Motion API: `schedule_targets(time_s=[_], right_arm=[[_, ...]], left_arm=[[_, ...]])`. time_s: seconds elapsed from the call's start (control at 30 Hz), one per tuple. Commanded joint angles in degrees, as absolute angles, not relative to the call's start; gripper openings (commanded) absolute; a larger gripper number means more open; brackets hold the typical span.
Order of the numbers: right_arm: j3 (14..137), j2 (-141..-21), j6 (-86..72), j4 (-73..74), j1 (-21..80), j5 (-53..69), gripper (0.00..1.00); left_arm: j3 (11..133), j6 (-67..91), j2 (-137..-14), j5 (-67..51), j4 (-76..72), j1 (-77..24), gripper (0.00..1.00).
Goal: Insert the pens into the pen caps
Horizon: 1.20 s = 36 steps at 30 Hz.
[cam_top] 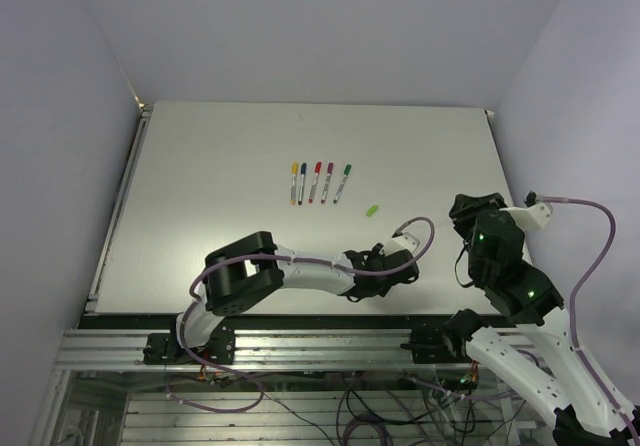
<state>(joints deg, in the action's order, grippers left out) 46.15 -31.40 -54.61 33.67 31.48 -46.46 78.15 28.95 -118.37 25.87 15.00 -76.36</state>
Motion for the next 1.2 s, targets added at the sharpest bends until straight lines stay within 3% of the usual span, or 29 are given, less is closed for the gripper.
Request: schedule_targets(time_s=[0.0, 0.07, 0.1, 0.13, 0.23, 0.4, 0.97, 1.1, 1.17], right_arm=[[45.72, -30.32, -56.65, 32.88, 31.29, -46.11, 0.35], [45.52, -30.44, -56.57, 32.63, 31.33, -45.56, 0.34], [45.53, -30.69, -56.49, 32.56, 31.34, -45.30, 0.34], [45.59, -31.07, -56.11, 32.45, 31.30, -44.98, 0.34], [46.09, -32.96, -55.82, 33.13, 31.29, -44.68, 0.34], [46.13, -34.16, -55.83, 33.01, 31.33, -44.08, 0.33], [44.56, -32.41, -55.70, 32.15, 31.30, -43.40, 0.32], [44.37, -32.34, -55.87, 32.13, 31.29, -43.33, 0.32], [44.47, -32.42, -55.90, 32.30, 31.29, -43.16, 0.31]], left_arm=[[73.85, 27.72, -120.77, 25.28, 25.74, -76.82, 0.43], [72.62, 28.16, -121.00, 24.55, 25.20, -76.73, 0.17], [71.86, 28.42, -121.07, 24.17, 24.63, -76.61, 0.08], [71.17, 28.71, -121.15, 23.64, 23.89, -76.21, 0.07], [68.90, 29.64, -121.12, 21.04, 20.39, -74.01, 0.07], [68.35, 29.64, -120.67, 19.52, 18.19, -71.27, 0.26], [73.31, 27.63, -124.90, 19.49, 21.32, -70.93, 0.38], [73.70, 27.21, -125.50, 20.11, 22.25, -70.93, 0.29], [73.15, 27.09, -125.43, 19.60, 22.04, -70.93, 0.10]])
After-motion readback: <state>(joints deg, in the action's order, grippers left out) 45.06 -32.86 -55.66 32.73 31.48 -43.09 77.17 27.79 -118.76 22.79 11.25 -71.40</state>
